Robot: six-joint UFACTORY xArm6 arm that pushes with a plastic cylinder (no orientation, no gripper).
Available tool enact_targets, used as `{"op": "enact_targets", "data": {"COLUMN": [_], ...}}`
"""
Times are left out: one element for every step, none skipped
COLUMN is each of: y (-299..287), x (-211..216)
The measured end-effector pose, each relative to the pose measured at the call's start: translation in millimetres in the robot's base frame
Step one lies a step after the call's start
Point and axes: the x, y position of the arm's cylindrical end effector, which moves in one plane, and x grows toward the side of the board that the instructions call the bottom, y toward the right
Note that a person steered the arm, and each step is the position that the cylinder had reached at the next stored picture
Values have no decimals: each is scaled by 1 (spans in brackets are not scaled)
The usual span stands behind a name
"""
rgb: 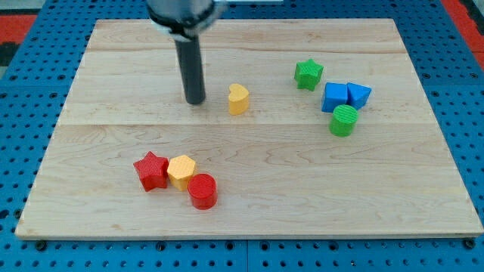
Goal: Move your arm towards the top left of the heart
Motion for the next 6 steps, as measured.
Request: {"op": "enact_targets", "data": {"y": [94, 44, 21, 14, 66, 102], "x": [-1, 55, 77, -12, -37, -27]}}
